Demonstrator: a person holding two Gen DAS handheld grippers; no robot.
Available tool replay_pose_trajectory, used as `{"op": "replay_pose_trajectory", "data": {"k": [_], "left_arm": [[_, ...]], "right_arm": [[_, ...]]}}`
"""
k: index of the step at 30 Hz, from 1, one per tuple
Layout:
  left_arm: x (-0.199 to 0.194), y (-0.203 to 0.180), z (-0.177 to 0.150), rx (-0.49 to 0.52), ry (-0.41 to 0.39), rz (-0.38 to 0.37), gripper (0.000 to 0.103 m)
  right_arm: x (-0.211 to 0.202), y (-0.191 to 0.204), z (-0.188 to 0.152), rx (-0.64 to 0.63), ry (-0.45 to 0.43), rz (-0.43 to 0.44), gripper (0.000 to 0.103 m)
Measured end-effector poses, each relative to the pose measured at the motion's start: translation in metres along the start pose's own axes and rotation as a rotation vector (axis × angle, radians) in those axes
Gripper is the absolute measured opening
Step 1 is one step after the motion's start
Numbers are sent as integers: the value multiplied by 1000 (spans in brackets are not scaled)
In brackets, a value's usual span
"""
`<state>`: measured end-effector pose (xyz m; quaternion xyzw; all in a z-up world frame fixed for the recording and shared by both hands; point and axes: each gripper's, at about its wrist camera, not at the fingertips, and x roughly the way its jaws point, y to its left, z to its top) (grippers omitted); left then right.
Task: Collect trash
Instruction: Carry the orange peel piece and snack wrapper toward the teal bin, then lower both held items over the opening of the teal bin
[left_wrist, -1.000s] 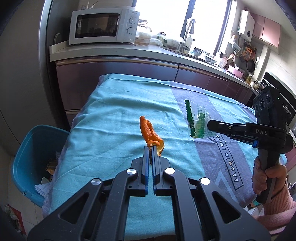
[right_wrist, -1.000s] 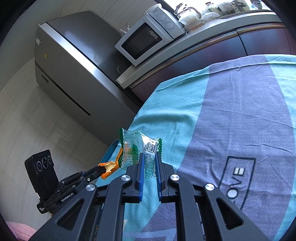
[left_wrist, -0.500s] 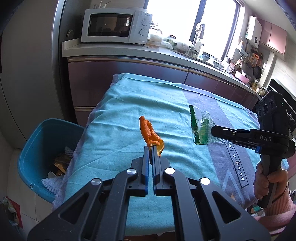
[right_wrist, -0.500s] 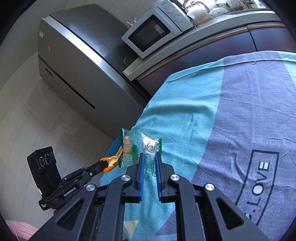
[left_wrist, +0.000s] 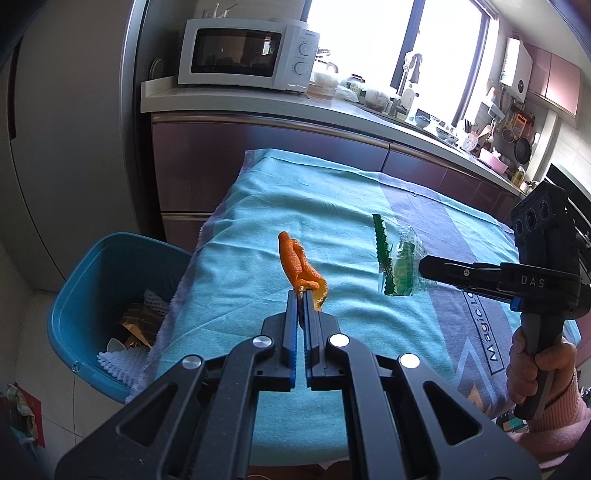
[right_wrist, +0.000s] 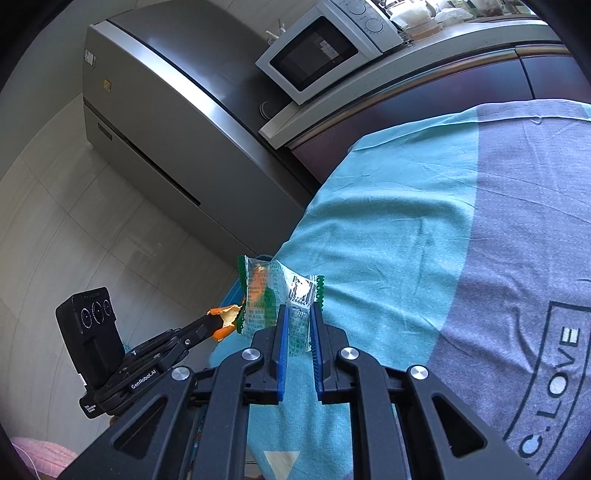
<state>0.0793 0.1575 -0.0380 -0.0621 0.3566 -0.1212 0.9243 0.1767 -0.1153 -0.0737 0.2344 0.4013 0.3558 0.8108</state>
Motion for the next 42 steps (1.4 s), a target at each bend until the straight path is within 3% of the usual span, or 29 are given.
{"op": "replay_pose_trajectory", "data": {"k": [42], "left_arm": [[-12, 30, 4, -35, -31, 62, 3]], "right_arm": [[41, 32, 9, -42, 50, 52, 10]]}}
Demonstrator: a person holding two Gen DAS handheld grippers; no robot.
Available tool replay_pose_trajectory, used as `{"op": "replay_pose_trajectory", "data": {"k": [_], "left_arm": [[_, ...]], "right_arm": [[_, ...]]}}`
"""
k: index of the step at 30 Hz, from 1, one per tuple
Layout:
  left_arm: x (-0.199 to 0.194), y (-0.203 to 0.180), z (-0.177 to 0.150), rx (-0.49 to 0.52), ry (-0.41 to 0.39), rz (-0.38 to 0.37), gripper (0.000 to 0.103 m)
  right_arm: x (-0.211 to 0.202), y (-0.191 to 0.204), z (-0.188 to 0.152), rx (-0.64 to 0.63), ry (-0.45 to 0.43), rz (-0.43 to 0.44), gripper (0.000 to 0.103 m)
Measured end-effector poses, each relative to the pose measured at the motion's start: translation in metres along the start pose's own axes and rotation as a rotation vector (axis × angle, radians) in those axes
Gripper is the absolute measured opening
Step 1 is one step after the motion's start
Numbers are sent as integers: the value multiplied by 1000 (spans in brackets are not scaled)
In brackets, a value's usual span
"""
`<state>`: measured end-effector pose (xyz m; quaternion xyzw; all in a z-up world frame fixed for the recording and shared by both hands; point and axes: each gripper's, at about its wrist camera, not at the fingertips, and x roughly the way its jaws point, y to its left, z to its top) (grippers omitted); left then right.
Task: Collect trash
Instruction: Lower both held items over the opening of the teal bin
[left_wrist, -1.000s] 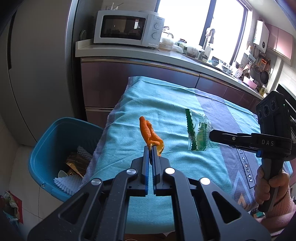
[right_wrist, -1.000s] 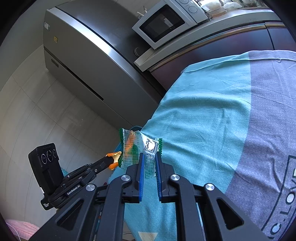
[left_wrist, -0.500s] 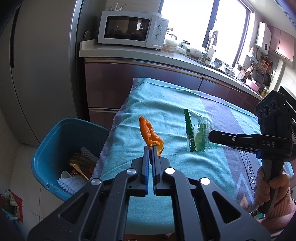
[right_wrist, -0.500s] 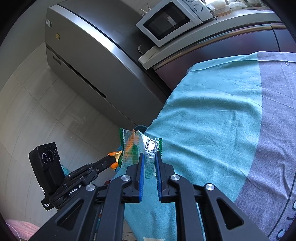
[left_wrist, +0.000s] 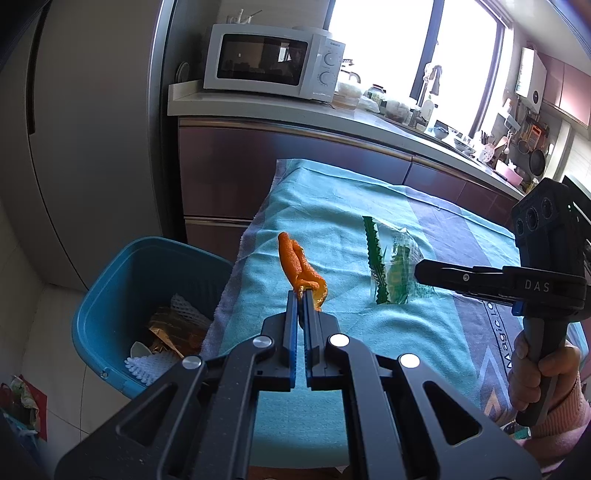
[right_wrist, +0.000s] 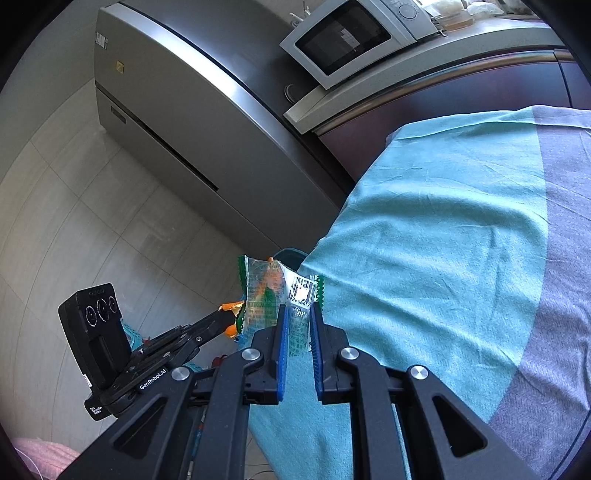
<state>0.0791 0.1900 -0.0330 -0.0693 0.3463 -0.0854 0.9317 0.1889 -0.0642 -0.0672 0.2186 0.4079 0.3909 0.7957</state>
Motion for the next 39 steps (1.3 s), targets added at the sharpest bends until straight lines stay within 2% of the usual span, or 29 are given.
{"op": "replay_pose_trajectory", "data": {"k": [39], "left_arm": [[-9, 37, 8, -46, -27, 67, 3]], "right_arm": [[30, 21, 5, -33, 35, 21, 11]]}}
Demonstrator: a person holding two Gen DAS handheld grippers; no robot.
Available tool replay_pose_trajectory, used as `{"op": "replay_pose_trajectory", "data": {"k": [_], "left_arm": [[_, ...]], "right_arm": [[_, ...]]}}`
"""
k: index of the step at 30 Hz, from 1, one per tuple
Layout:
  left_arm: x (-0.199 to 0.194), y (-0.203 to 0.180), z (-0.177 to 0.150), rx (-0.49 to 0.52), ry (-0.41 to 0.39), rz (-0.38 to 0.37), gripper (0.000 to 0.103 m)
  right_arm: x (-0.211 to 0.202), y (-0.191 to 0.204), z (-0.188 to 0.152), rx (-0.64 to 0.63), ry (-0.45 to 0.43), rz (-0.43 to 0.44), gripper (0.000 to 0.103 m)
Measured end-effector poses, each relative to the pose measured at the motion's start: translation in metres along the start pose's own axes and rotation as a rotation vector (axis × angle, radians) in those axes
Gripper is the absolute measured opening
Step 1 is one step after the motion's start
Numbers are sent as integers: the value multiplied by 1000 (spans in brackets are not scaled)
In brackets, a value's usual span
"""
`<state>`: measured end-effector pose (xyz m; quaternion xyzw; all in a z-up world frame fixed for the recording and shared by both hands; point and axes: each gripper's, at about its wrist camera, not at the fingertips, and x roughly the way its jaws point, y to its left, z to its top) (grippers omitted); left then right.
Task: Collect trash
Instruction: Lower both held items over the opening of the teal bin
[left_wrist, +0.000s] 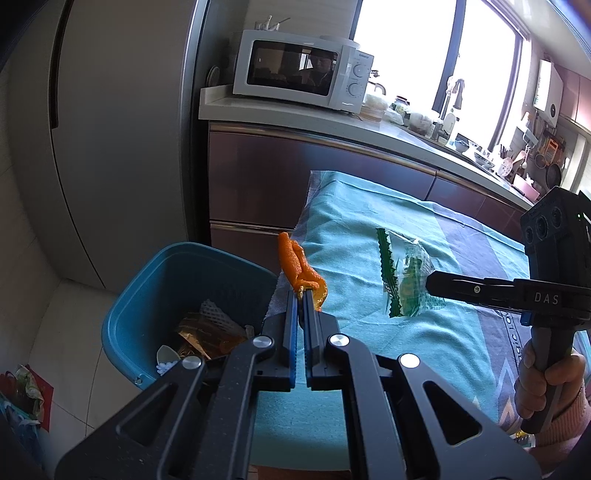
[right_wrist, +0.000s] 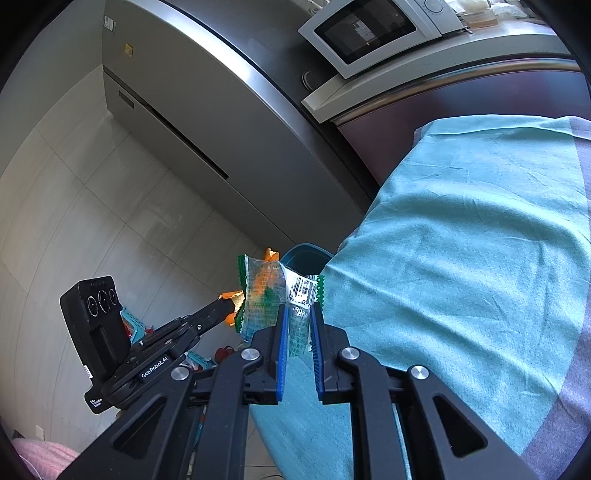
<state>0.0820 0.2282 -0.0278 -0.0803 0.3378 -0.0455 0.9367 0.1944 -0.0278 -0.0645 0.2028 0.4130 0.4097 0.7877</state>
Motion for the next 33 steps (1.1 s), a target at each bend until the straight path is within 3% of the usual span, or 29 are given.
{"op": "replay_pose_trajectory", "data": {"k": [33], "left_arm": [[5, 44, 1, -57, -1, 95, 3]], "right_arm": [[47, 27, 15, -69, 87, 4, 11]]}}
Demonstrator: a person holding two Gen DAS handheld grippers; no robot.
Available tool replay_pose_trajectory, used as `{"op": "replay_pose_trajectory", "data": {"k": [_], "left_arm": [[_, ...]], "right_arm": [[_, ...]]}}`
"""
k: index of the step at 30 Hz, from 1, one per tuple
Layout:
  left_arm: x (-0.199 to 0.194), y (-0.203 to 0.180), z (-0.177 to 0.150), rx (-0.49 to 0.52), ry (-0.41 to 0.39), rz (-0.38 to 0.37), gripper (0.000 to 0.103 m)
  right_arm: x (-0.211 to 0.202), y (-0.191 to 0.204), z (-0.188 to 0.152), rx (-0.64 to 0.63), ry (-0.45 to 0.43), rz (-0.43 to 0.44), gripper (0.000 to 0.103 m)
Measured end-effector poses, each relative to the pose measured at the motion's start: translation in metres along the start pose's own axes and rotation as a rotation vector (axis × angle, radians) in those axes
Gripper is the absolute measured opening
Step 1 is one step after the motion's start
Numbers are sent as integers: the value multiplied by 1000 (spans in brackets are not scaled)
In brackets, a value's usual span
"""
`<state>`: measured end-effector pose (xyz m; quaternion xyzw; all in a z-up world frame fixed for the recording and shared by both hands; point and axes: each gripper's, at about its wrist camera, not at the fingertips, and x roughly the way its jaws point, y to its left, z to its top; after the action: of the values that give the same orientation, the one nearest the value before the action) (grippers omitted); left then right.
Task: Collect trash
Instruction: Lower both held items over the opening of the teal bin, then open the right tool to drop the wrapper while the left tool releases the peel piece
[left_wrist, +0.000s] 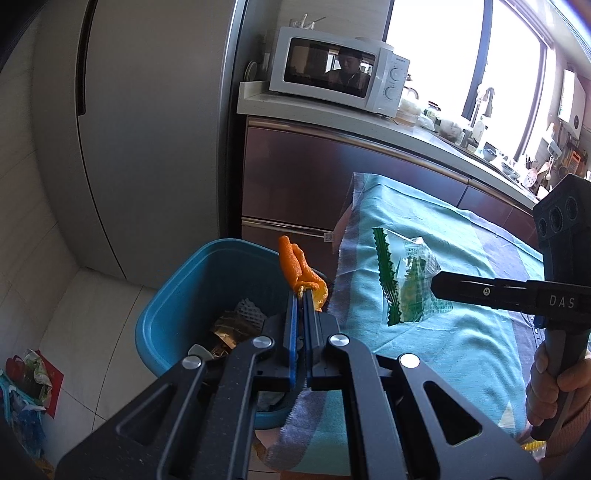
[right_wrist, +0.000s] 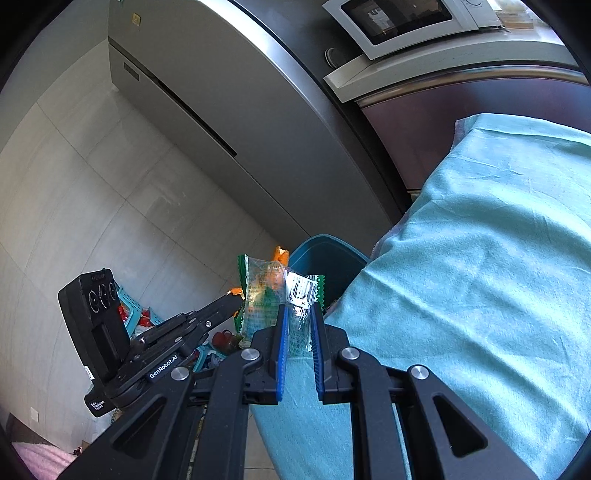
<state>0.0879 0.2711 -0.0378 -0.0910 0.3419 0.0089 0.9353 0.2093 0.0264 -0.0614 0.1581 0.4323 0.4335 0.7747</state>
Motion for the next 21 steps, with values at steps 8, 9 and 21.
{"op": "replay_pose_trajectory", "data": {"k": [8, 9, 21], "left_arm": [[12, 20, 0, -51, 22, 10, 3], [13, 22, -1, -55, 23, 14, 3], [29, 37, -6, -85, 44, 41, 3]], "right_arm": [[15, 9, 6, -19, 30, -16, 12], [17, 10, 6, -23, 34, -20, 12], [38, 22, 7, -49, 80, -57, 12]]}}
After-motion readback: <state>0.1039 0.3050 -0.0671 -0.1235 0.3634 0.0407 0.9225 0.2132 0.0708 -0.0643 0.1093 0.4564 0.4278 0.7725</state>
